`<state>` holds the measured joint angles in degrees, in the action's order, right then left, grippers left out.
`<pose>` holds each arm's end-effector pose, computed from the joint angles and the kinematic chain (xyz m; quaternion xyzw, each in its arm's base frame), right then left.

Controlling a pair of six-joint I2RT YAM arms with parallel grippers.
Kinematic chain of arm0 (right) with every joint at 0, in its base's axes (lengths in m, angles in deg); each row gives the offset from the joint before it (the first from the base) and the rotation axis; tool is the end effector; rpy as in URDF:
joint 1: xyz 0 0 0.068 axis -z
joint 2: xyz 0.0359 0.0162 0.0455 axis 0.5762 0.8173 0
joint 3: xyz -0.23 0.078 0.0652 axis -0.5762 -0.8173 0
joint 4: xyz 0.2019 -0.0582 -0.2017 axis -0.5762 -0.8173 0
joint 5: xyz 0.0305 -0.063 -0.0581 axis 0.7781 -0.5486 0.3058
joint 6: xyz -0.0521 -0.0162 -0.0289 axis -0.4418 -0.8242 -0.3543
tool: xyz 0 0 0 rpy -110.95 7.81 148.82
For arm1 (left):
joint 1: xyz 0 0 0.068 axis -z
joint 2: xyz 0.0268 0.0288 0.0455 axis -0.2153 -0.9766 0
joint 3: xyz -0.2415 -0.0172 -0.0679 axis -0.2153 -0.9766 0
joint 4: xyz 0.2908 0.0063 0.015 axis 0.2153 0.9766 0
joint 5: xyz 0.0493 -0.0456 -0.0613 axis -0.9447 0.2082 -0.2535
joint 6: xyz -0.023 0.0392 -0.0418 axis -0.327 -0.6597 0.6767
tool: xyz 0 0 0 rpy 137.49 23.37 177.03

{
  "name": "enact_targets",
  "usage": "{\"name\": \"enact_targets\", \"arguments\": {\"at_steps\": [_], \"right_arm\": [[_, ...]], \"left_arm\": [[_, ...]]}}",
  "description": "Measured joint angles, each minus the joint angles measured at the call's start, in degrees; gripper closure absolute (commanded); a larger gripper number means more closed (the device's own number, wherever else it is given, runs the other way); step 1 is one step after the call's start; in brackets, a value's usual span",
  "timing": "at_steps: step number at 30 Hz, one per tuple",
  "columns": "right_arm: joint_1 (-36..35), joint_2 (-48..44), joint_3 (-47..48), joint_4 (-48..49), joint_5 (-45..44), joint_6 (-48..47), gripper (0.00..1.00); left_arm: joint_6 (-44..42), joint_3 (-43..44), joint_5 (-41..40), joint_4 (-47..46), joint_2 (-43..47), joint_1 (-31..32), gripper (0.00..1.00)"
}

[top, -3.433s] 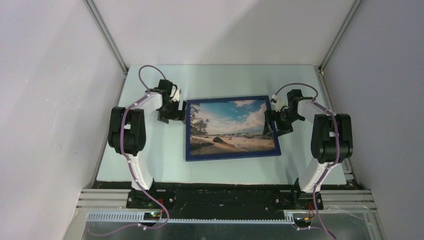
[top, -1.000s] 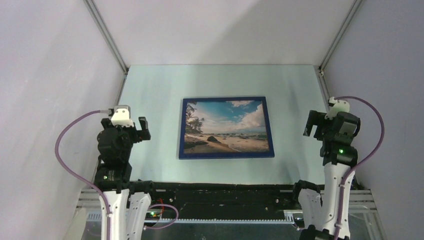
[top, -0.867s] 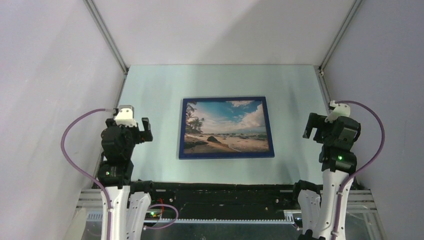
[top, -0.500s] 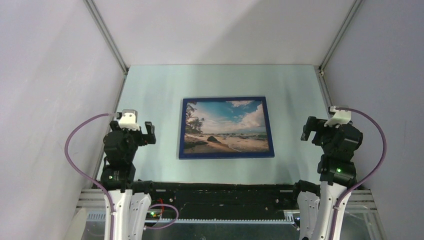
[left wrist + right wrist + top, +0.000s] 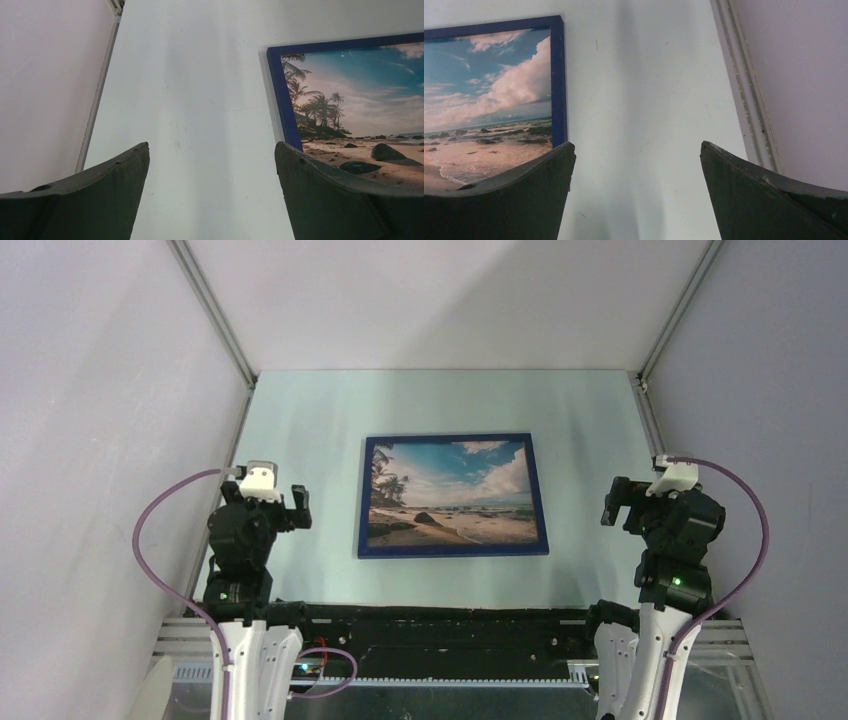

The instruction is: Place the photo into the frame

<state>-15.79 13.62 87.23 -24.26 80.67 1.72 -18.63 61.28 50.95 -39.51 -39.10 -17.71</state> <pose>0.1625 -0.0465 0.3189 0.0149 0.8302 -0.0469 0.5552 0.1698 0.0113 0.2995 0.0349 0.7849 0.0252 0.6182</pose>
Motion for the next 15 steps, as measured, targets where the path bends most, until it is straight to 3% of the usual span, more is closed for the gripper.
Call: {"name": "enact_targets", "arguments": {"at_steps": [15], "right_arm": [[1.6, -0.3, -0.2, -0.5, 2.1, -0.9, 0.01]], "left_arm": [[-1.5, -0.5, -0.7, -0.9, 1.3, 0.0, 0.00]]}}
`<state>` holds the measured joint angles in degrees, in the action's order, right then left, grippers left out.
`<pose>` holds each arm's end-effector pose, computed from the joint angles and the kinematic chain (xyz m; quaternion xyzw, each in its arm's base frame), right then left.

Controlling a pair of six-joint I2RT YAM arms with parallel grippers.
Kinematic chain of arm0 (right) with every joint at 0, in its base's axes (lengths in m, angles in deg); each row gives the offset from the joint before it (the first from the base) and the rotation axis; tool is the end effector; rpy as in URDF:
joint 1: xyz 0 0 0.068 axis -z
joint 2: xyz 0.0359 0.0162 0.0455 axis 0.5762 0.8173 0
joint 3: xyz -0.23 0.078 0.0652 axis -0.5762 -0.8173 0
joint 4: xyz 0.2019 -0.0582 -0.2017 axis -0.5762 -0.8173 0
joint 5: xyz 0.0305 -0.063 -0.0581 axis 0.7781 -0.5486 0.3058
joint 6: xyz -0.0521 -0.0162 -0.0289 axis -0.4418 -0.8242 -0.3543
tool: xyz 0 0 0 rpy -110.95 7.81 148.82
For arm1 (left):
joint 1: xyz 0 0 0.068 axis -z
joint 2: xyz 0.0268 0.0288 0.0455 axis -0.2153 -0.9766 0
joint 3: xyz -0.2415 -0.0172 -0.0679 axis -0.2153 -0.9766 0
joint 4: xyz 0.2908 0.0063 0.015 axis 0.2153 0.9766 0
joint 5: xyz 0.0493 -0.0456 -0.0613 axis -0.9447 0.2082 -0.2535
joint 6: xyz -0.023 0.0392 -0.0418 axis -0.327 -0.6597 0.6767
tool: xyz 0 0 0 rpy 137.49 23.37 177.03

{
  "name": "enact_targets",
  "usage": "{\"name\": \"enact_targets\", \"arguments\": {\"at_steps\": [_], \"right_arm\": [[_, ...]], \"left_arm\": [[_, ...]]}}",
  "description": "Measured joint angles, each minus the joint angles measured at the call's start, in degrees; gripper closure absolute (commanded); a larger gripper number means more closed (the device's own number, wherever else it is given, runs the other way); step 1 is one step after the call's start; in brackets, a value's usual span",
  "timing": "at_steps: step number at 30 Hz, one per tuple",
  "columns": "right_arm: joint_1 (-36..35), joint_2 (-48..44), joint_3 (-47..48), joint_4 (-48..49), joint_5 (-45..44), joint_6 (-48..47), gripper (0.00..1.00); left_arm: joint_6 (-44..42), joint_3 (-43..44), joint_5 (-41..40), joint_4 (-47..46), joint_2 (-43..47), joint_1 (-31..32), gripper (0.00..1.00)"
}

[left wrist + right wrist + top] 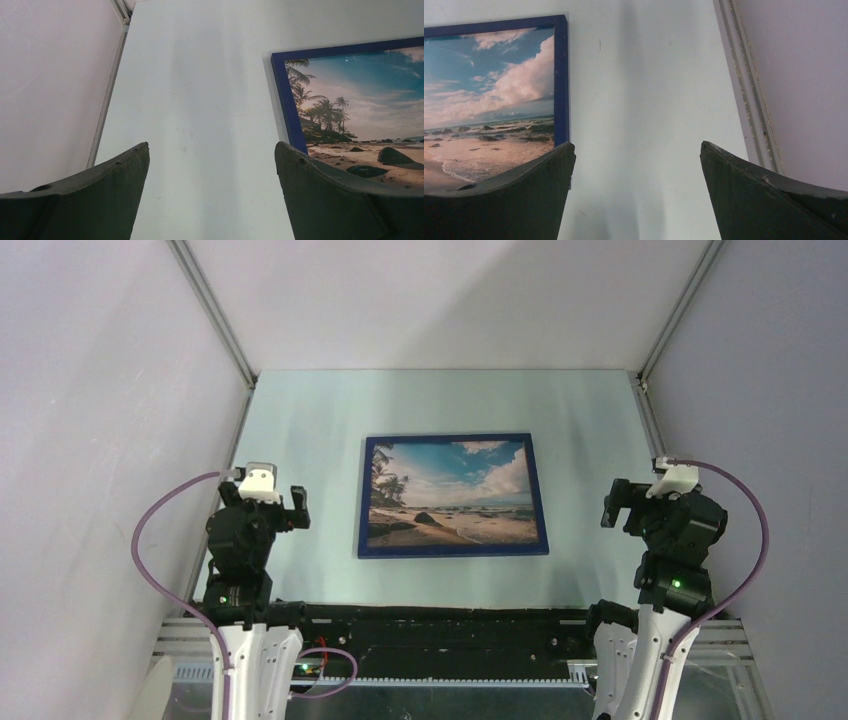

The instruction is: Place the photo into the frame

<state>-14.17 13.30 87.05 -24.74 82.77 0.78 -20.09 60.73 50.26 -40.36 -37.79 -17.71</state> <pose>0.1602 -0.0489 0.3178 0.0101 0.8309 -0.0435 0.5546 0.1668 0.0116 0.3010 0.0415 0.7759 0.0393 0.6283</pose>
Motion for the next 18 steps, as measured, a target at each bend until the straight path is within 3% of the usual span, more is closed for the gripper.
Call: {"name": "enact_targets", "arguments": {"at_steps": [18], "right_arm": [[0.5, -0.9, 0.0, -0.4, 2.6, -1.1, 0.01]], "left_arm": [[-0.5, -0.7, 0.1, -0.4, 0.3, 0.0, 0.00]]}}
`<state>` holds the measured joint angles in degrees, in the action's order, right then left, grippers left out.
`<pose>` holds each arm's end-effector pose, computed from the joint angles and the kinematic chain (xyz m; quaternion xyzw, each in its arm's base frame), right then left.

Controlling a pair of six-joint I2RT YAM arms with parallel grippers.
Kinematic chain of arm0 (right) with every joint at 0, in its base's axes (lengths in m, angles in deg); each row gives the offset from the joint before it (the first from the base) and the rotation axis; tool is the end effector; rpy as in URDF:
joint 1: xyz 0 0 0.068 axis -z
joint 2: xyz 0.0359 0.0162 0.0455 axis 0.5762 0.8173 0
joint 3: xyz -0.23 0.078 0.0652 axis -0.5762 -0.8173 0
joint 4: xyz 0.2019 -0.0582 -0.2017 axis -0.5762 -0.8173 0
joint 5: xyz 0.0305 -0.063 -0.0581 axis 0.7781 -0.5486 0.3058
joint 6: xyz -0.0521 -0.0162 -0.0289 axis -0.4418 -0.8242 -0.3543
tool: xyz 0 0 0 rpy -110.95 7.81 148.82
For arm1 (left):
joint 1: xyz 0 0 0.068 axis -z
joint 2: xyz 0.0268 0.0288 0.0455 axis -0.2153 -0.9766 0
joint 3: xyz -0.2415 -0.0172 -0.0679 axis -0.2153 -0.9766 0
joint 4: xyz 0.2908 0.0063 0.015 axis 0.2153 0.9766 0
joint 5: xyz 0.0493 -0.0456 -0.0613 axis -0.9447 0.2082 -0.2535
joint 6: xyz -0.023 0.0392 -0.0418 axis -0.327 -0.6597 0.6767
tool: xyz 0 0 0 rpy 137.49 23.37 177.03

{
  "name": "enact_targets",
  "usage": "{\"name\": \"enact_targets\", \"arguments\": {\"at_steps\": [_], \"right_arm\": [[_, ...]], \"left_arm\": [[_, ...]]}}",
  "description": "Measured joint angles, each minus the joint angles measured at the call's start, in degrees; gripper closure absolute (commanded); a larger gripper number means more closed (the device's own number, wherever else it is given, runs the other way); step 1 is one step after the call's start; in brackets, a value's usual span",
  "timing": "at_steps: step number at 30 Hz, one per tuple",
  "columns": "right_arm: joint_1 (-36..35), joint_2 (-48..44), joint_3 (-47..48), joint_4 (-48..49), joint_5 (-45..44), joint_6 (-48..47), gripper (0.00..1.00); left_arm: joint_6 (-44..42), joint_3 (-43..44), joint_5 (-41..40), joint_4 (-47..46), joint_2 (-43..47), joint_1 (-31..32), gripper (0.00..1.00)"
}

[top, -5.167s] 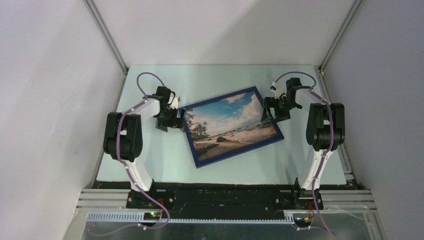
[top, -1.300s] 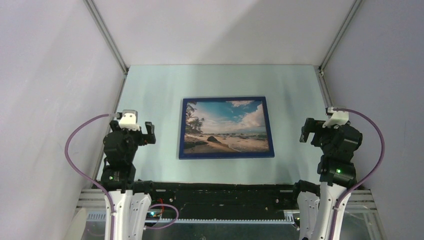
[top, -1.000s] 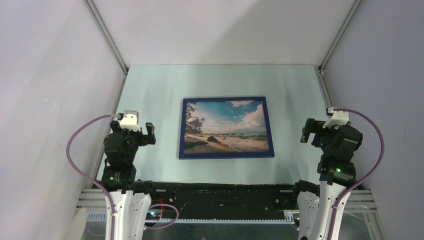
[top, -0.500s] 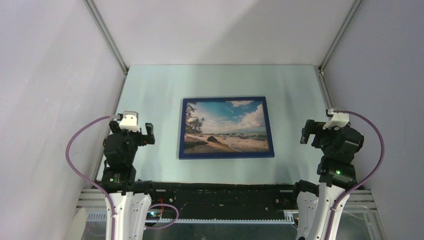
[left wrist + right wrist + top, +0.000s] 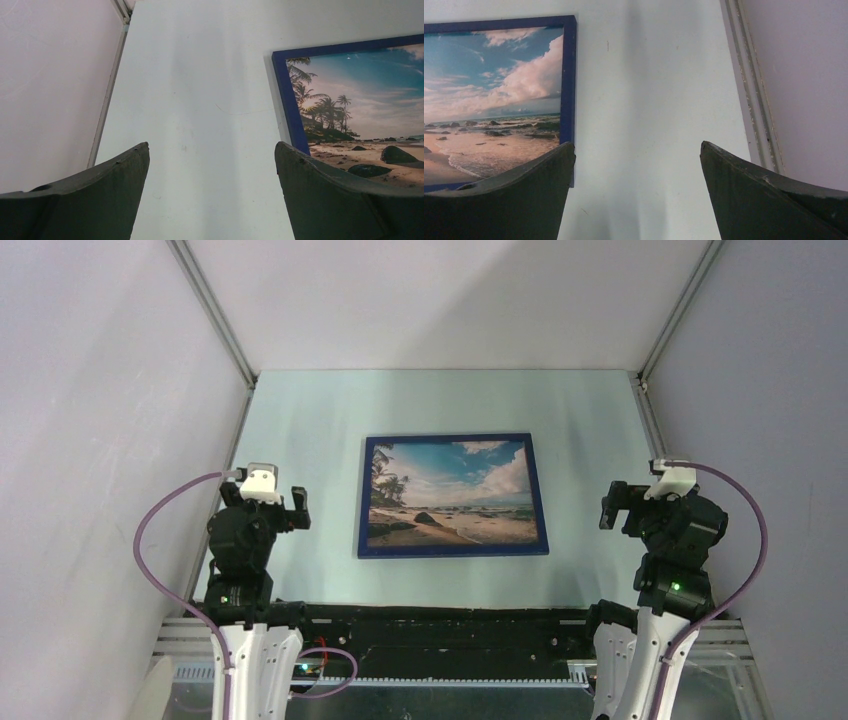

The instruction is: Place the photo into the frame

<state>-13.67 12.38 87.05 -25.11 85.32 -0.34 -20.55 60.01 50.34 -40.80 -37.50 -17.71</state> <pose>0.1566 -0.0470 0.3197 -0.0075 0.8269 -0.0347 0.5612 0.1673 0.0116 0.2980 0.0450 0.7756 0.0413 0.6282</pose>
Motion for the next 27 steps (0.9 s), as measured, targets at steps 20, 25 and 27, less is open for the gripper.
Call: {"name": "enact_targets", "arguments": {"at_steps": [20, 25, 27], "right_arm": [[0.0, -1.3, 0.0, 0.0, 0.8, -0.2, 0.01], [0.0, -1.3, 0.0, 0.0, 0.9, -0.2, 0.00], [0.0, -1.3, 0.0, 0.0, 0.8, -0.2, 0.01]], "left_arm": [[-0.1, -0.1, -0.1, -0.8, 2.3, 0.0, 0.00], [-0.1, -0.1, 0.0, -0.8, 2.3, 0.0, 0.00], [-0.1, -0.2, 0.0, -0.8, 2.3, 0.0, 0.00]]}}
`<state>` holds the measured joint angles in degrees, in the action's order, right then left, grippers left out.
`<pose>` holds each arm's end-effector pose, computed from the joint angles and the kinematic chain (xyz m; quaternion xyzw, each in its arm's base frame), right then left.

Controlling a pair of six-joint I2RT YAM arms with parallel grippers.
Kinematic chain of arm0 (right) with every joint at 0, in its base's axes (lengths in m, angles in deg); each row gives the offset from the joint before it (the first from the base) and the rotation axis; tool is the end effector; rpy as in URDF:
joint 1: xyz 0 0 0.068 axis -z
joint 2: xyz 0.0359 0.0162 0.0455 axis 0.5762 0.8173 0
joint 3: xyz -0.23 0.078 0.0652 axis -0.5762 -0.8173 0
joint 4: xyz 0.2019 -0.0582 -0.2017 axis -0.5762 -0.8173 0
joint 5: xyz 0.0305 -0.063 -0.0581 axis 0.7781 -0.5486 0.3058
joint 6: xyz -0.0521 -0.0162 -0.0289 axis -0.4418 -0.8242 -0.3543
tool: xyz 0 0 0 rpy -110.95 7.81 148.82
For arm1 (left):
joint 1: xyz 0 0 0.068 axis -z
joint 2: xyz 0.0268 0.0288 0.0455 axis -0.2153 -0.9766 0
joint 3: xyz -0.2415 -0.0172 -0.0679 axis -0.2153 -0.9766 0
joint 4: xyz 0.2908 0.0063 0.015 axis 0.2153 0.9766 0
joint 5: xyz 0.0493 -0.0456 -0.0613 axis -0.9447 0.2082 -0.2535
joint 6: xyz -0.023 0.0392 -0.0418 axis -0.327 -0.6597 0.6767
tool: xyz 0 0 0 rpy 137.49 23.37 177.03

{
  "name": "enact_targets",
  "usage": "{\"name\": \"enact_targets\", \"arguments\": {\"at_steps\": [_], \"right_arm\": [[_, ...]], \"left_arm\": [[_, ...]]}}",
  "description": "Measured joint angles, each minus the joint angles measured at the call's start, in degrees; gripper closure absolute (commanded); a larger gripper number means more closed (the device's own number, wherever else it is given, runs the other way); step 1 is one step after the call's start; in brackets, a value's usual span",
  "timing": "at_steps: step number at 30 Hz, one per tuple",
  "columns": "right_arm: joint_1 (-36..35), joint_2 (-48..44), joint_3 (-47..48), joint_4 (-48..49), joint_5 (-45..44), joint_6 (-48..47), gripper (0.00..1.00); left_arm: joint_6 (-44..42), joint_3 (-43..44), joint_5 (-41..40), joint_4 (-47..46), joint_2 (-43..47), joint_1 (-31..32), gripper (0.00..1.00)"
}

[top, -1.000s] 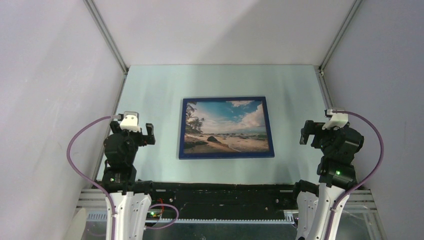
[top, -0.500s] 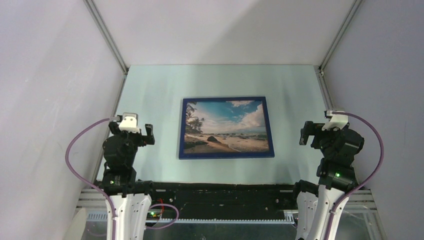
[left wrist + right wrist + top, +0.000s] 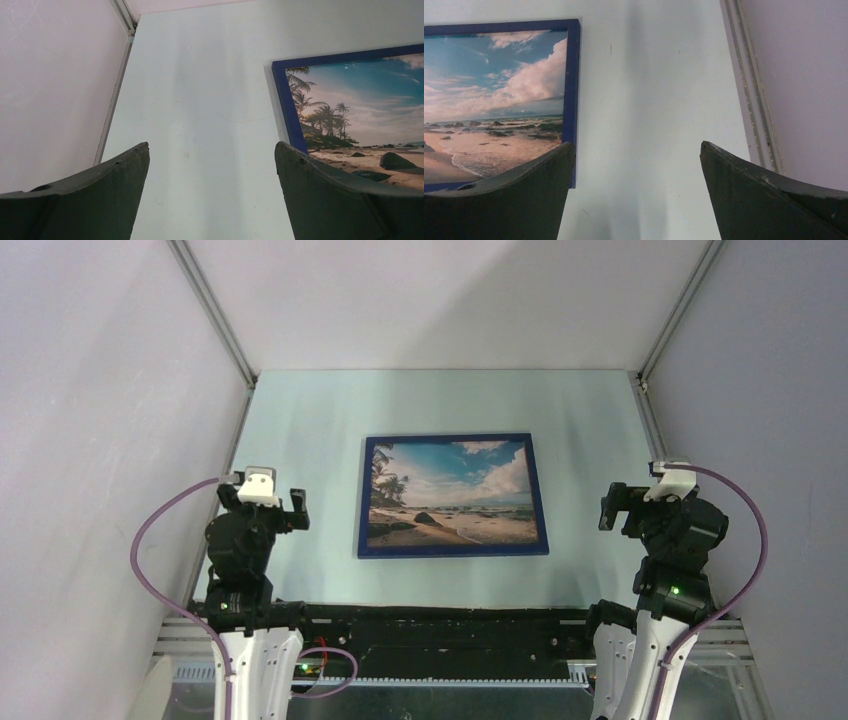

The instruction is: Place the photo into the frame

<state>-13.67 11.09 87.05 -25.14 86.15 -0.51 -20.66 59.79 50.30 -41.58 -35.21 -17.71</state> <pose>0.1523 -0.0446 0.3229 -0.0147 0.8204 -0.0331 0.5706 0.1605 0.0110 0.3039 0.0459 0.7597 0.0451 0.6471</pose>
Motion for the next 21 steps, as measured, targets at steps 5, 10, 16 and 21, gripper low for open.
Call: {"name": "enact_targets", "arguments": {"at_steps": [5, 10, 16, 21], "right_arm": [[0.0, 0.0, 0.0, 0.0, 0.0, 0.0, 0.01], [0.0, 0.0, 0.0, 0.0, 0.0, 0.0, 0.01], [0.0, 0.0, 0.0, 0.0, 0.1, -0.3, 0.01], [0.0, 0.0, -0.1, 0.0, 0.1, -0.4, 0.01]], "left_arm": [[0.0, -0.4, 0.0, 0.0, 0.0, 0.0, 0.01], [0.0, -0.5, 0.0, 0.0, 0.1, 0.0, 0.00], [-0.4, -0.5, 0.0, 0.0, 0.2, 0.0, 0.00], [-0.5, -0.5, 0.0, 0.0, 0.2, 0.0, 0.00]]}}
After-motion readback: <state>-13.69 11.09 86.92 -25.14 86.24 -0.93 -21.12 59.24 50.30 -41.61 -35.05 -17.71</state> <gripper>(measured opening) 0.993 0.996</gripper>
